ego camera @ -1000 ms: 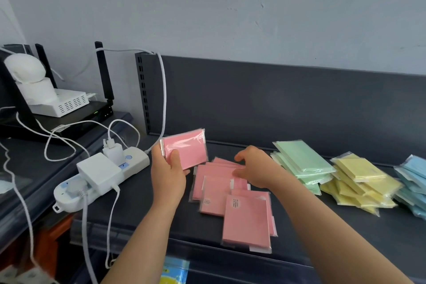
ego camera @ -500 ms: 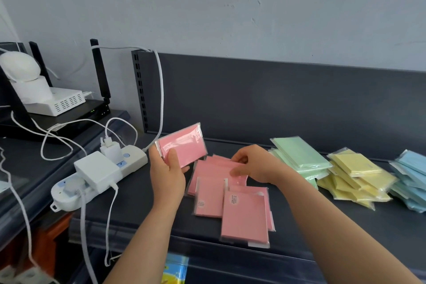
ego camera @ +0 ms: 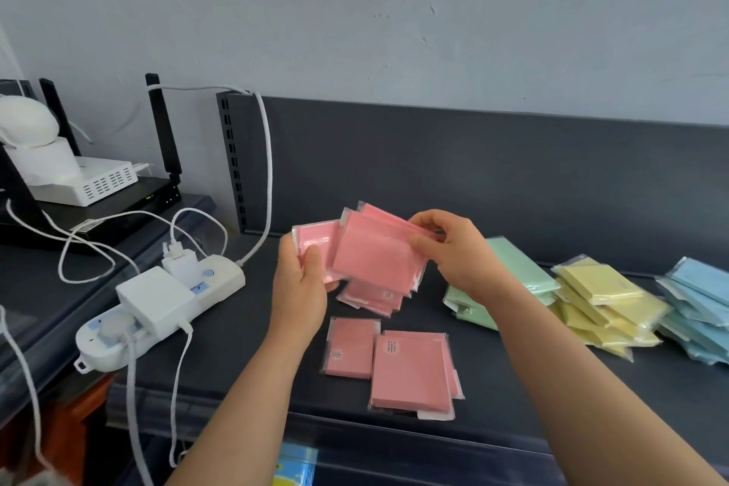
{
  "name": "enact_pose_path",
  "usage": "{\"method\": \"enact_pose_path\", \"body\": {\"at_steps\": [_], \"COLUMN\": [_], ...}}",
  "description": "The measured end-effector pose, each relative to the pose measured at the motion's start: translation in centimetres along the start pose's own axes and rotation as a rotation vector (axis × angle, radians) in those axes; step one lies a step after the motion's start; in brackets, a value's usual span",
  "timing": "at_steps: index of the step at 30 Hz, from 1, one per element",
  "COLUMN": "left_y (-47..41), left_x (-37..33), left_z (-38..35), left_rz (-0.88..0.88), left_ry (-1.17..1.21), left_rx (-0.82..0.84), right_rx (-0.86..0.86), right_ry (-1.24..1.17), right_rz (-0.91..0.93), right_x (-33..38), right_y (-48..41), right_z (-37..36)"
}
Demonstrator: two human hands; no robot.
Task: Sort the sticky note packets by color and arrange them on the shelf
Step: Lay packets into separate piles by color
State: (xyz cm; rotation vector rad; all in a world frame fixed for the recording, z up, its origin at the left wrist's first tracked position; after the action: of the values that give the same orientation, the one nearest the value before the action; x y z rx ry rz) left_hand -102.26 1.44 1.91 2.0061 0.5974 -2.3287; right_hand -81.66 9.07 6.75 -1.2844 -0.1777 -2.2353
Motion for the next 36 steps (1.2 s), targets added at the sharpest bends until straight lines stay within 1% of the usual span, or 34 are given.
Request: {"method": "enact_pose_path", "body": {"at_steps": [5,7,9,11,13,15,17,20,24,27,30,32,34,36], "left_y": [-0.2,-0.3,-0.4,-0.5,-0.5,-0.8,-1.3,-2.3,-4.2,-6.3,-7.7,-8.3,-8.7,-9.1], "left_x": [-1.1,-0.8,-0.7,-0.7,-0.9,-1.1,-1.0,-1.0,-1.3,-0.5,0.3,1.2,2.9,4.6], "left_z": [-2.0,-2.1,-2.2,-2.0,-1.7,-1.7,-1.9,-2.4,-2.8,-2.8,-3.3,-4.0,-4.5,-4.4], "left_rz": [-0.022,-0.012,-0.013,-0.027,-0.033,-0.03,-0.003,0.035,0.08,0.123,0.155,0.186,0.252,0.309], "left_ry": [0.065,0.07,0.054,0.074,0.114,0.077,-0.016,-0.078,-0.148,-0.243,-0.256,-0.266,-0.3,-0.327], "left_rx": [0.174,0.2,0.209,0.194,0.181,0.209,0.286,0.391,0.467,0.459,0.428,0.438,0.464,0.462], "right_rx": [0.013,-0.011,-0.077,-0.111,-0.035,0.062,0.085,0.059,-0.024,-0.108,-0.142,-0.122,-0.063,-0.016], "right_ry": [-0.069,-0.118,-0.166,-0.199,-0.252,-0.302,-0.266,-0.19,-0.177,-0.126,-0.059,-0.041,-0.022,-0.05], "right_rz": [0.02,0.022,0.013,-0.046,-0.104,-0.101,-0.1,-0.112,-0.128,-0.126,-0.13,-0.175,-0.255,-0.313], "right_x": [-0.1,-0.4,-0.7,-1.3,-1.9,-2.0,-1.7,-1.5,-1.9,-2.1,-2.7,-3.8,-5.3,-6.8], "right_y": [0.1,0.2,0.3,0.3,0.1,-0.2,-0.5,-1.3,-2.4,-3.2,-4.3,-5.0,-5.6,-5.9], "right_z": [-0.7,-0.9,-0.8,-1.1,-2.4,-3.6,-3.7,-3.0,-2.3,-1.9,-2.3,-3.0,-4.1,-5.1]}}
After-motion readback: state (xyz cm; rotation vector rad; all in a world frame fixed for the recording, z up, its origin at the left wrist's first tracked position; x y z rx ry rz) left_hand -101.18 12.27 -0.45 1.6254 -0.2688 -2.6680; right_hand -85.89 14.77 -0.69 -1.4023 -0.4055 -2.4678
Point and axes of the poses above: each hand's wrist, its own y-axis away from the middle knuckle, its own z-axis out of the back of the hand, x = y × z, the point moved 8 cm from there along -y, towards the middle knuckle, and after that the axes turned 15 degrees about x, right-handed, at the moved point
